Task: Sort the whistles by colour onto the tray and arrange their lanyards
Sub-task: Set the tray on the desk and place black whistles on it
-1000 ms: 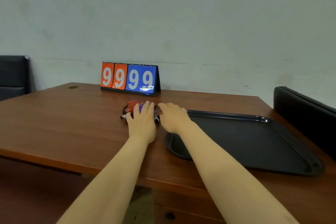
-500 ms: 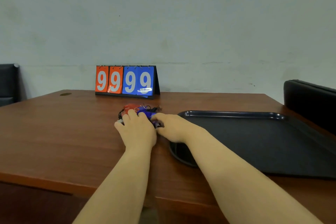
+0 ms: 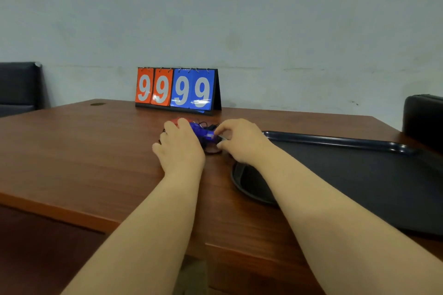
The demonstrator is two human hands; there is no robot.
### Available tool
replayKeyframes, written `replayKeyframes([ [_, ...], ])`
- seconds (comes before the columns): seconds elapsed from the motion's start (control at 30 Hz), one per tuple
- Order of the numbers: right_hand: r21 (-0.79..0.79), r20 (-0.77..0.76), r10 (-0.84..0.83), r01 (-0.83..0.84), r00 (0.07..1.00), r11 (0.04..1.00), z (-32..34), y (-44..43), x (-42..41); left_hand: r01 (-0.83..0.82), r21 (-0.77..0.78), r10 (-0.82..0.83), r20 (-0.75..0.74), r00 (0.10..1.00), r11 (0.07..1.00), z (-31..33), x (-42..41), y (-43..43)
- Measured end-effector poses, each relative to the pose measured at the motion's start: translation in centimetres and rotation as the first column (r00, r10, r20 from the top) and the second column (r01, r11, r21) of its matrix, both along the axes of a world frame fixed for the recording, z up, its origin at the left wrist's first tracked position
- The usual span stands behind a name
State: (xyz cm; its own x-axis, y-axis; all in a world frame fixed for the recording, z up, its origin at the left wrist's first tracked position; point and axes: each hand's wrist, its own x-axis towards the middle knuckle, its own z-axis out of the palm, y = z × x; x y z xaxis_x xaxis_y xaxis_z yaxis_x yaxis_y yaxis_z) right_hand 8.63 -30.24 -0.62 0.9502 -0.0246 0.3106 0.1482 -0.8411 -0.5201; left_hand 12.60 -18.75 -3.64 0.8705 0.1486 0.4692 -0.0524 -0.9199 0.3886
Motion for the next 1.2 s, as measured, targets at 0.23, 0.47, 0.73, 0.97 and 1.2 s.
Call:
replayKeyframes([
  [0.23,0.202,0.027,-0.132,0.124,0.991,0.971,-0.3,-0.3,0.2,0.022,0.102,-0.017,-0.05,0.999,0.995,0.3,-0.3,0.1],
  [0.47,0.321,-0.006,-0.198,0.19,0.98,0.928,-0.3,-0.9,-0.8,0.117,0.032,-0.12,0.119,0.986,0.993,0.5,-0.8,0.4],
  [0.73,0.515,-0.076,-0.25,0.252,0.965,0.819,3.8,-2.6,-2.4,0.257,-0.241,-0.231,0.132,0.964,0.936,1.7,-2.5,-0.3],
  [0.97,0.738,-0.116,-0.213,0.227,0.97,0.635,4.7,-7.7,-2.7,0.39,-0.458,-0.399,0.081,0.913,0.799,5.4,-1.1,-3.8],
  [1.2,0.811,-0.042,-0.172,0.135,0.984,0.57,1.8,-8.1,-0.4,0.524,-0.576,-0.598,0.073,0.798,0.628,3.9,0.8,-8.3],
])
